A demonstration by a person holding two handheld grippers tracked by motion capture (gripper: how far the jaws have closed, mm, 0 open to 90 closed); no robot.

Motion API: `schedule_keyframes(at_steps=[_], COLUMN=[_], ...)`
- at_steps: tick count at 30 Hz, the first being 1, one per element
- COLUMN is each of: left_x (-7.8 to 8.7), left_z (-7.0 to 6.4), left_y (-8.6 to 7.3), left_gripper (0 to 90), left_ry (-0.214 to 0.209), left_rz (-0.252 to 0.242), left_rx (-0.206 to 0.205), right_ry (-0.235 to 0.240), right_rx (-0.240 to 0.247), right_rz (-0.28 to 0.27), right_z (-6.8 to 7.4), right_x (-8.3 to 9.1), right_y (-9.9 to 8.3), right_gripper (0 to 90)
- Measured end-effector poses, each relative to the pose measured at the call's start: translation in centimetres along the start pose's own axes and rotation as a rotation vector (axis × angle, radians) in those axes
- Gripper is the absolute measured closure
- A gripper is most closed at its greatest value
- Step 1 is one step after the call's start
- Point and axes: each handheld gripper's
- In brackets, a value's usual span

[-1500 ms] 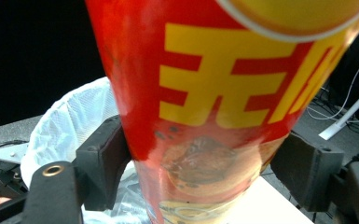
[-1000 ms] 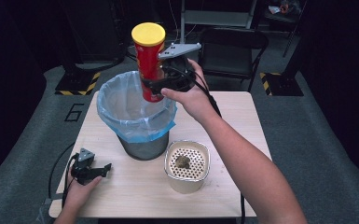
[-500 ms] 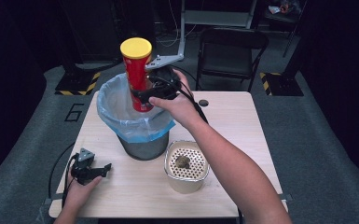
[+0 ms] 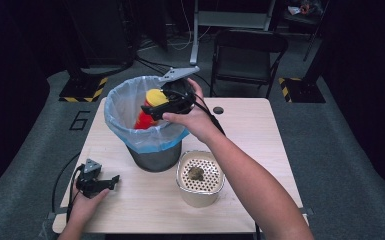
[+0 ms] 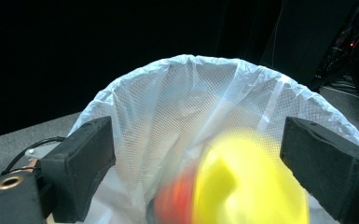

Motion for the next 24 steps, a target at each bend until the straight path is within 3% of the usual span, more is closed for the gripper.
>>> schedule_keyframes(at_steps=[4, 6, 12, 20, 21, 24], left_x=[0.0, 0.1, 0.1, 0.1, 0.1, 0.1], left_z=[-0.1, 0.0, 0.0, 0.0, 0.0, 0.0], left_y=[0.0, 0.0, 0.0, 0.0, 0.0, 0.0], left_gripper=[13.8, 13.7, 13.8, 13.7, 13.7, 13.7], left_ry=[-0.005, -0.007, -0.007, -0.008, -0.007, -0.008], left_rz=[-0.003, 0.010, 0.010, 0.010, 0.010, 0.010], left_rx=[0.014, -0.003, -0.002, -0.002, -0.002, -0.002], right_ry=[-0.004, -0.017, -0.027, -0.081, -0.101, -0.123], right_rx=[-0.020, -0.020, -0.038, -0.024, -0.007, -0.020], right_rz=[-0.009, -0.013, -0.010, -0.006, -0.007, -0.020], right_z=[-0.6, -0.9, -2.1, -3.2, -3.4, -3.9], right_x=[1.5, 2.5, 4.2, 6.5, 7.3, 8.3], right_y=[-0.6, -1.1, -2.5, -4.6, -5.5, -7.0], right_gripper=[13.7, 14.5, 17.7, 21.0, 21.7, 22.0])
Point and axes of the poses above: each handheld gripper's, and its own axes: x roughly backward along the jaws, y roughly out of its top, z roughly to its left, and after that the axes turned 6 degrees about -x, right-handed
